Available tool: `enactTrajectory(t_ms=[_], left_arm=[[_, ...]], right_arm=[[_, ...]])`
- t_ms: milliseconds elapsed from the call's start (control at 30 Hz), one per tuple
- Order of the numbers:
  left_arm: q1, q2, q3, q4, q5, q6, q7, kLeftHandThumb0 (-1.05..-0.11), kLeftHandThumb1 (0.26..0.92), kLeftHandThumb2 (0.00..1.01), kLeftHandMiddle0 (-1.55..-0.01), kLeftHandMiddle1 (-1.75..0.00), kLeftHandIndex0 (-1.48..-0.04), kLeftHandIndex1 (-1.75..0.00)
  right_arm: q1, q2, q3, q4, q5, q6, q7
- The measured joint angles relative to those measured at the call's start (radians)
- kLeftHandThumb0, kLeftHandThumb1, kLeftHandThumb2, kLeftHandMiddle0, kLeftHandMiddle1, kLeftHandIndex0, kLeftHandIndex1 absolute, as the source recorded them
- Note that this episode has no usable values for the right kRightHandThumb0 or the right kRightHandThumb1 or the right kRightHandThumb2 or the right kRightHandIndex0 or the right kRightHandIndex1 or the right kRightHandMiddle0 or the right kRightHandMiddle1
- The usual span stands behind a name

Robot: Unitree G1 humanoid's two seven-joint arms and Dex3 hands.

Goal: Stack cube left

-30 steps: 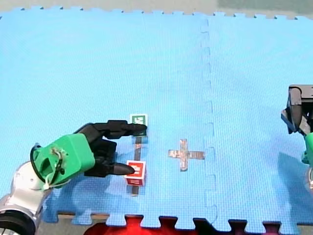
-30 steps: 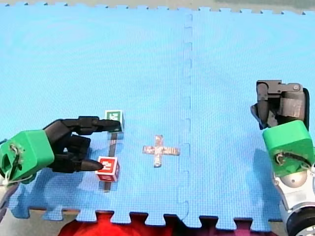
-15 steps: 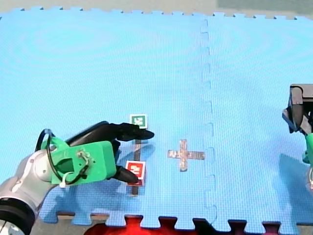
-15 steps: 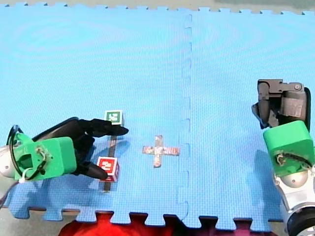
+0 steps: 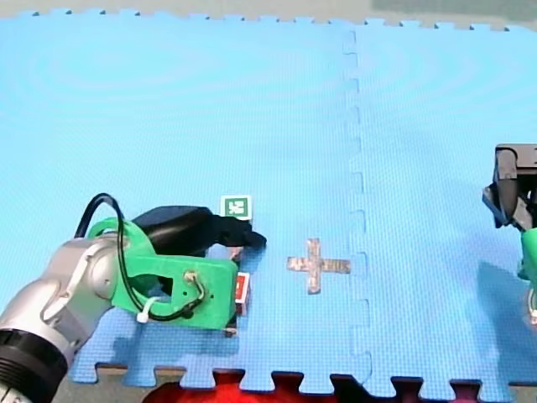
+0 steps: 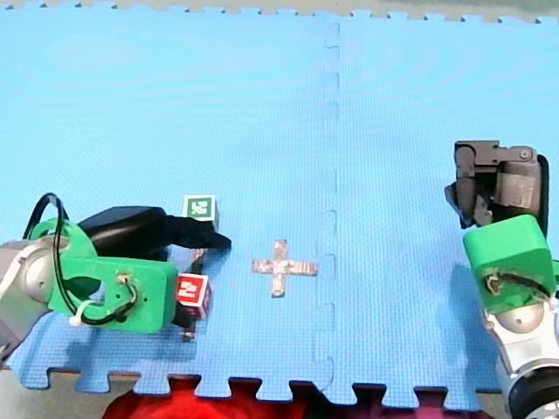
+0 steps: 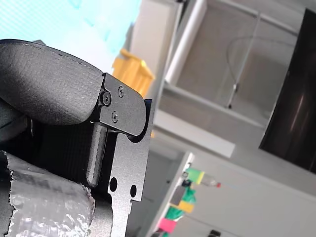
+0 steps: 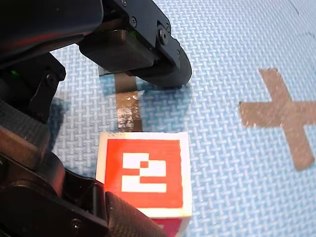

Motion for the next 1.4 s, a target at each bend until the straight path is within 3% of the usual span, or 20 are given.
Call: enactTrajectory(t_ms=[633,667,700,733,767,800,833,867,933,1033,1200,1400], left_arm=[[0.058,0.084,-0.035,-0.433,0.166,0.185,-0.28,-0.988,0.73,0.01,-0.84,-1.75,-0.75,-0.04],[0.062,0.09,-0.035,-0.455,0.17,0.189,-0.294,-0.993,0.734,0.01,-0.84,-1.75,-0.8,-0.06],[0.066,0.098,-0.035,-0.477,0.173,0.19,-0.307,-0.987,0.736,0.01,-0.85,-1.75,-0.92,-0.12],[0.072,0.107,-0.035,-0.503,0.178,0.192,-0.32,-0.968,0.736,0.01,-0.86,-1.75,-1.01,-0.17],[0.076,0.112,-0.035,-0.521,0.181,0.192,-0.328,-0.892,0.716,0.01,-0.88,-1.75,-1.07,-0.32],[0.082,0.119,-0.034,-0.545,0.182,0.192,-0.337,-0.799,0.702,0.0,-0.9,-1.75,-1.04,-0.57],[0.089,0.124,-0.033,-0.568,0.182,0.193,-0.345,-0.472,0.727,0.01,-0.93,-1.75,-1.12,-0.59],[0.095,0.126,-0.032,-0.587,0.181,0.197,-0.352,-0.351,0.745,0.0,-0.96,-1.75,-1.2,-0.5],[0.107,0.125,-0.028,-0.633,0.18,0.222,-0.367,-0.378,0.763,0.0,-0.98,-1.75,-1.31,-0.28],[0.125,0.107,-0.008,-0.691,0.162,0.277,-0.359,-0.427,0.771,0.0,-0.99,-1.75,-1.31,-0.16],[0.131,0.106,0.012,-0.606,0.105,0.166,-0.215,-0.494,0.784,0.01,-0.95,-1.75,-1.26,-0.07],[0.141,0.104,0.018,-0.495,0.074,0.004,-0.028,-0.491,0.808,0.01,-0.95,-1.75,-1.25,-0.05]], right_arm=[[0.0,0.013,0.005,-0.001,-0.007,0.0,-0.004],[0.0,0.013,0.006,-0.001,-0.008,0.0,-0.004],[0.0,0.014,0.006,-0.001,-0.009,0.0,-0.004],[0.0,0.014,0.006,-0.001,-0.01,0.0,-0.004],[0.0,0.015,0.006,-0.001,-0.01,0.0,-0.005],[-0.001,0.015,0.006,-0.001,-0.011,0.0,-0.005],[-0.001,0.015,0.006,-0.001,-0.011,0.0,-0.005],[-0.001,0.015,0.007,-0.001,-0.011,0.0,-0.005],[-0.001,0.015,0.007,-0.001,-0.011,0.0,-0.006],[-0.002,0.015,0.006,-0.002,-0.009,-0.006,-0.013],[-0.005,0.017,0.006,-0.003,-0.011,-0.011,-0.017],[-0.005,0.022,0.011,-0.003,-0.014,-0.011,-0.017]])
